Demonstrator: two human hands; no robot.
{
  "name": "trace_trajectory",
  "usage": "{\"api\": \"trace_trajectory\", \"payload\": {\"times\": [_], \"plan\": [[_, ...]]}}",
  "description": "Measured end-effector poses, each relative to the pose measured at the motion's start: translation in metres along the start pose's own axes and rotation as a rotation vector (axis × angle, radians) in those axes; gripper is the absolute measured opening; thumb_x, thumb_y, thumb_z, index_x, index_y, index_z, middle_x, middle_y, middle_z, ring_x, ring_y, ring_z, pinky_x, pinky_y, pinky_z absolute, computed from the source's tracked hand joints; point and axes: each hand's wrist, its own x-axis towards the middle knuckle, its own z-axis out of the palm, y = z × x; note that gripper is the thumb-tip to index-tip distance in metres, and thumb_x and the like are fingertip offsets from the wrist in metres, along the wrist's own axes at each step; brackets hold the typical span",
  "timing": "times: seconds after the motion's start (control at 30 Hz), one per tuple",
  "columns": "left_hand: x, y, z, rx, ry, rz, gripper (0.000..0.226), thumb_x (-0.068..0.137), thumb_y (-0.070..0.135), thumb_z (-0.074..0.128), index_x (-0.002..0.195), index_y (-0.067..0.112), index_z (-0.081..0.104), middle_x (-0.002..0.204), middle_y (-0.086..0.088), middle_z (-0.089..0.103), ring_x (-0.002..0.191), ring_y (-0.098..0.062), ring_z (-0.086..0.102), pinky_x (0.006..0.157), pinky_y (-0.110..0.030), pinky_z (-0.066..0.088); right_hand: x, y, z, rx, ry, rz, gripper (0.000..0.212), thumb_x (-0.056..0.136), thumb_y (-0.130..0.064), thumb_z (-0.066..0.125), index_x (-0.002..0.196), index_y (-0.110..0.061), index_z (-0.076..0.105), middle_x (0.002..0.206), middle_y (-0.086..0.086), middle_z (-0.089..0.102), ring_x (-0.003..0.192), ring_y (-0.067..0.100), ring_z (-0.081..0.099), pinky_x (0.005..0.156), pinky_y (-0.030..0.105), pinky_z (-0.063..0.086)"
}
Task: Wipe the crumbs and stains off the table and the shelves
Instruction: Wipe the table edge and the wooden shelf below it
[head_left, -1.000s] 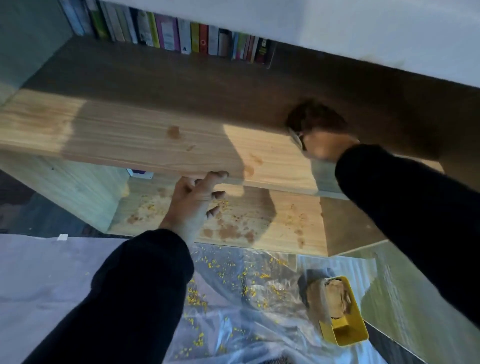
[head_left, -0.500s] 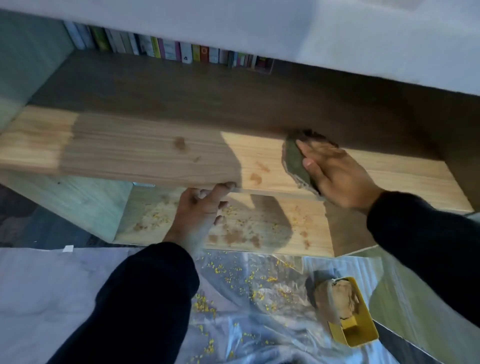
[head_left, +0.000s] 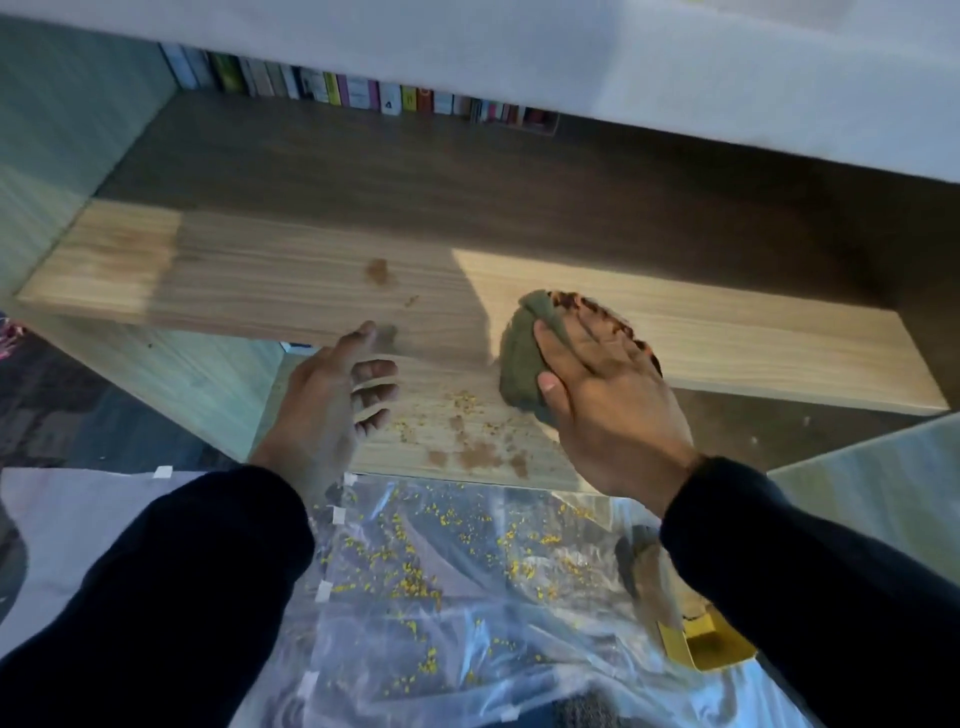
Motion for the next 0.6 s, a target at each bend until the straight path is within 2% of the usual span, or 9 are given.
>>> {"api": "trace_trajectory", "payload": {"times": [0.1, 0.27, 0.4, 0.5, 0.6], "plan": [[0.004, 0.004, -0.002, 0.000, 0.070, -0.002, 0.020, 0.097, 0.049, 0.056, 0.095, 0.030, 0.060, 0.090, -0.002, 0.068, 0.082, -0.021, 0.064, 0.079, -0.037, 0.044, -0.002, 0.008, 0.001, -0.041, -0.018, 0.028, 0.059, 0.103, -0.047, 0.016, 0.159, -0.031, 0.025, 0.168, -0.006, 0.023, 0.155, 0.018, 0.015, 0.125, 0.045, 0.017], [0.009, 0.011, -0.021, -0.028, 0.192, 0.010, 0.031, 0.102, 0.054, 0.042, 0.099, 0.028, 0.058, 0.095, -0.005, 0.072, 0.089, -0.025, 0.064, 0.082, -0.039, 0.044, 0.037, -0.035, 0.005, 0.024, 0.045, 0.189, 0.060, 0.103, -0.045, 0.017, 0.158, -0.025, 0.032, 0.166, 0.002, 0.027, 0.153, 0.031, 0.022, 0.123, 0.054, 0.017], [0.008, 0.011, -0.025, 0.029, 0.146, 0.045, 0.038, 0.102, 0.055, 0.041, 0.110, 0.020, 0.056, 0.099, -0.006, 0.071, 0.091, -0.027, 0.062, 0.076, -0.036, 0.044, 0.015, -0.046, 0.008, 0.037, -0.004, 0.114, 0.062, 0.101, -0.047, 0.016, 0.159, -0.029, 0.028, 0.169, -0.002, 0.018, 0.156, 0.024, 0.011, 0.125, 0.050, 0.010], [0.008, 0.014, -0.026, 0.026, 0.164, 0.011, 0.043, 0.103, 0.054, 0.041, 0.122, 0.019, 0.057, 0.103, -0.006, 0.071, 0.088, -0.024, 0.064, 0.074, -0.035, 0.044, -0.003, -0.030, 0.007, 0.007, -0.028, 0.021, 0.059, 0.103, -0.047, 0.017, 0.159, -0.031, 0.029, 0.168, -0.004, 0.022, 0.156, 0.021, 0.013, 0.126, 0.047, 0.012], [0.009, 0.026, -0.034, -0.040, 0.236, -0.026, 0.033, 0.105, 0.050, 0.040, 0.111, 0.023, 0.056, 0.097, -0.005, 0.071, 0.084, -0.023, 0.063, 0.075, -0.035, 0.044, 0.015, -0.028, 0.004, 0.011, 0.004, 0.075, 0.057, 0.104, -0.046, 0.019, 0.158, -0.030, 0.032, 0.167, -0.002, 0.025, 0.155, 0.023, 0.017, 0.125, 0.047, 0.016]]}}
